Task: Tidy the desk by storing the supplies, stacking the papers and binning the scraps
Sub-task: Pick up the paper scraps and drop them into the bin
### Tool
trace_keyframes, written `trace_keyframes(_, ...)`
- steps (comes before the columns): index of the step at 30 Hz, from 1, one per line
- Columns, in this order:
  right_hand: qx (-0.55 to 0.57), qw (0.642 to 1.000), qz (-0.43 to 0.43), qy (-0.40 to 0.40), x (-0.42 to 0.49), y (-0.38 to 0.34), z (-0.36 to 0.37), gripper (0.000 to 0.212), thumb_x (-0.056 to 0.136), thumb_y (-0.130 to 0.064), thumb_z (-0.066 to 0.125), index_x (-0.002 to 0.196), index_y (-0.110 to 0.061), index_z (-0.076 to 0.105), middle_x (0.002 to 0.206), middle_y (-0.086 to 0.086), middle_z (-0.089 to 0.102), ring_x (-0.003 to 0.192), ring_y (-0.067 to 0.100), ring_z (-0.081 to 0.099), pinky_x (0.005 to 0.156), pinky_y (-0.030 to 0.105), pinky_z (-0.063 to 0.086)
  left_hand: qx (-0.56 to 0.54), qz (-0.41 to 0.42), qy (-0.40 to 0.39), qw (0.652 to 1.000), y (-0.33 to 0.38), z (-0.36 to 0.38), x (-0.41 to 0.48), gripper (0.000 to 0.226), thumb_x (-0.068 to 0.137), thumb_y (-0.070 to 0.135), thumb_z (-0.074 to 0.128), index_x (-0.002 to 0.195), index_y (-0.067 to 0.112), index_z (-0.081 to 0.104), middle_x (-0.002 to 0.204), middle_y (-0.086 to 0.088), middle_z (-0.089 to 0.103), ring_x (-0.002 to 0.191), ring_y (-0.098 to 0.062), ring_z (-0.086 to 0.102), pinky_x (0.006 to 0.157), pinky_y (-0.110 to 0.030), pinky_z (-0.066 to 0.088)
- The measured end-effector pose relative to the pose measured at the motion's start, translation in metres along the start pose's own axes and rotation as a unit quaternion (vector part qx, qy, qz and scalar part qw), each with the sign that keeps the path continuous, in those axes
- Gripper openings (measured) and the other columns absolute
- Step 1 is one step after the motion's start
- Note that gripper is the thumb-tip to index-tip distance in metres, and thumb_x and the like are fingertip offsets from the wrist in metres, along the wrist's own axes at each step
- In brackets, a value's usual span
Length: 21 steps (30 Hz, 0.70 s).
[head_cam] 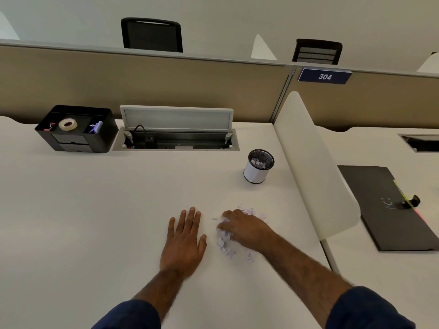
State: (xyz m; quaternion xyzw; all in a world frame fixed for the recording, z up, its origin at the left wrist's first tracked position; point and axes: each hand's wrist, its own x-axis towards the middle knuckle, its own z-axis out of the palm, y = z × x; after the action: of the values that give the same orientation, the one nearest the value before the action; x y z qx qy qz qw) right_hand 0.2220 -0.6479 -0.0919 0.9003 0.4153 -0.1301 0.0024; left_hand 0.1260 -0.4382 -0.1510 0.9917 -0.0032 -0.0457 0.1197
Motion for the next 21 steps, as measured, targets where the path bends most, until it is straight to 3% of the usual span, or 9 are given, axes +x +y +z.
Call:
trace_keyframes(3, -0.016, 0.999, -0.008, 0.039, -0.001, 0.002, 0.005, 0.021, 0.080, -0.002, 0.068, 0.096, -0.015, 0.066, 0.098, 0.009, 0.060, 0.086, 0.028, 0.061, 0.058, 0.040, 0.054, -0.001, 0.000, 0.004, 1.000, 0.000, 0.000, 0.000, 0.069, 0.103, 0.053, 0.010, 0.162, 0.025, -0.011, 0.170, 0.003, -0.017, 0.158, -0.018, -0.015, 0.125, -0.044, -0.011)
trace_keyframes(5, 0.004, 0.999, 0.003, 0.051, -0.001, 0.003, 0.008, 0.018, 0.075, 0.003, 0.068, 0.083, -0.013, 0.064, 0.086, 0.008, 0.059, 0.076, 0.028, 0.060, 0.053, 0.040, 0.052, -0.003, 0.001, 0.004, 1.000, -0.001, 0.001, 0.000, 0.070, 0.102, 0.053, 0.008, 0.162, 0.024, -0.011, 0.171, 0.003, -0.017, 0.158, -0.018, -0.016, 0.125, -0.044, -0.011)
trace_keyframes(8, 0.062, 0.995, 0.042, 0.058, 0.000, 0.009, 0.008, 0.016, 0.083, 0.002, 0.058, 0.090, -0.009, 0.068, 0.092, 0.011, 0.060, 0.083, 0.031, 0.061, 0.067, 0.044, 0.053, -0.004, 0.003, 0.010, 1.000, -0.001, 0.002, 0.000, 0.070, 0.103, 0.053, 0.011, 0.163, 0.024, -0.009, 0.171, 0.002, -0.013, 0.158, -0.019, -0.014, 0.125, -0.043, -0.011)
trace_keyframes(11, 0.170, 0.977, 0.109, 0.069, -0.002, 0.009, -0.008, 0.020, 0.089, -0.011, 0.055, 0.098, -0.009, 0.073, 0.098, 0.010, 0.063, 0.089, 0.026, 0.062, 0.079, 0.038, 0.049, -0.006, 0.003, 0.013, 1.000, -0.002, 0.003, 0.000, 0.069, 0.104, 0.052, 0.014, 0.164, 0.023, -0.004, 0.172, 0.002, -0.009, 0.159, -0.019, -0.010, 0.125, -0.043, -0.009)
trace_keyframes(17, 0.385, 0.880, 0.254, 0.116, -0.006, 0.018, -0.037, 0.005, 0.079, -0.011, 0.075, 0.083, -0.013, 0.076, 0.077, -0.014, 0.067, 0.070, 0.000, 0.058, 0.061, 0.009, 0.041, -0.014, 0.004, 0.013, 1.000, -0.002, 0.004, -0.001, 0.070, 0.104, 0.053, 0.013, 0.163, 0.024, -0.008, 0.171, 0.003, -0.014, 0.158, -0.018, -0.015, 0.125, -0.043, -0.010)
trace_keyframes(21, 0.370, 0.889, 0.253, 0.094, -0.007, 0.022, -0.038, 0.007, 0.079, -0.010, 0.075, 0.085, -0.012, 0.077, 0.079, -0.008, 0.069, 0.073, 0.007, 0.059, 0.062, 0.009, 0.040, -0.014, 0.002, 0.013, 1.000, -0.002, 0.005, 0.000, 0.070, 0.104, 0.053, 0.015, 0.164, 0.023, -0.002, 0.172, 0.002, -0.007, 0.159, -0.019, -0.008, 0.125, -0.044, -0.007)
